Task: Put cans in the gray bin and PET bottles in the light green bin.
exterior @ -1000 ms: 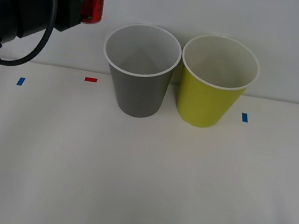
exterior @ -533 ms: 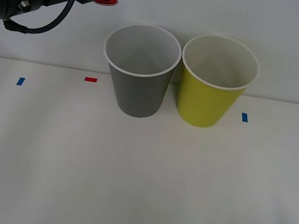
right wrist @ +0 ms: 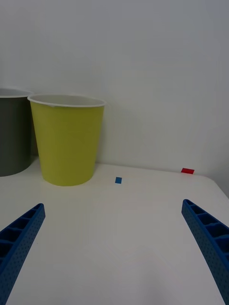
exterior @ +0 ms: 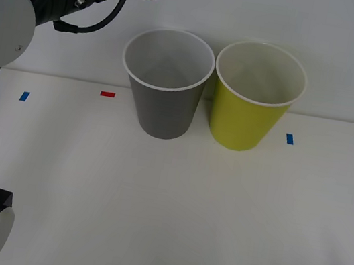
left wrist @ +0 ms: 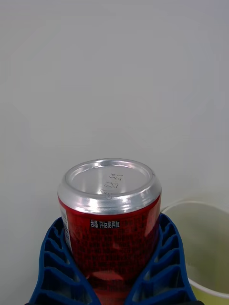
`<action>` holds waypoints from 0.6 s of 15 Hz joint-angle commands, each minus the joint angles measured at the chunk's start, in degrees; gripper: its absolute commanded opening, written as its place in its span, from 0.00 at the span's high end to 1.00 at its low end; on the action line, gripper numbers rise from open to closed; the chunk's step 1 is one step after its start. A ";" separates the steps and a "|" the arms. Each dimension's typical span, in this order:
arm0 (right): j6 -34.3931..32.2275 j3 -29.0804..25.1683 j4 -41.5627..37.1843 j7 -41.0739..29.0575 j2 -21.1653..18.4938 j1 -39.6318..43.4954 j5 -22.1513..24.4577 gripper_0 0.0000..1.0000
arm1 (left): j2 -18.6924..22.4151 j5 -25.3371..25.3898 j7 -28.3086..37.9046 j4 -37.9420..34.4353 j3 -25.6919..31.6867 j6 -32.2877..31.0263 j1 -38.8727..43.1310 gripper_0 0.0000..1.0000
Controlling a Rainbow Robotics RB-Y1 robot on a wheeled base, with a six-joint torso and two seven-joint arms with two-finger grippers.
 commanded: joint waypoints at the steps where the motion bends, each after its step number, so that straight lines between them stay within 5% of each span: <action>1: 0.00 0.00 0.00 0.00 0.00 0.00 0.00 0.00 | -0.99 -0.09 -0.23 4.13 -0.30 -4.48 0.00 1.00; 9: 0.00 0.00 0.00 0.00 0.00 0.00 0.00 0.00 | -1.69 -4.57 0.04 15.20 -5.66 -17.93 0.17 1.00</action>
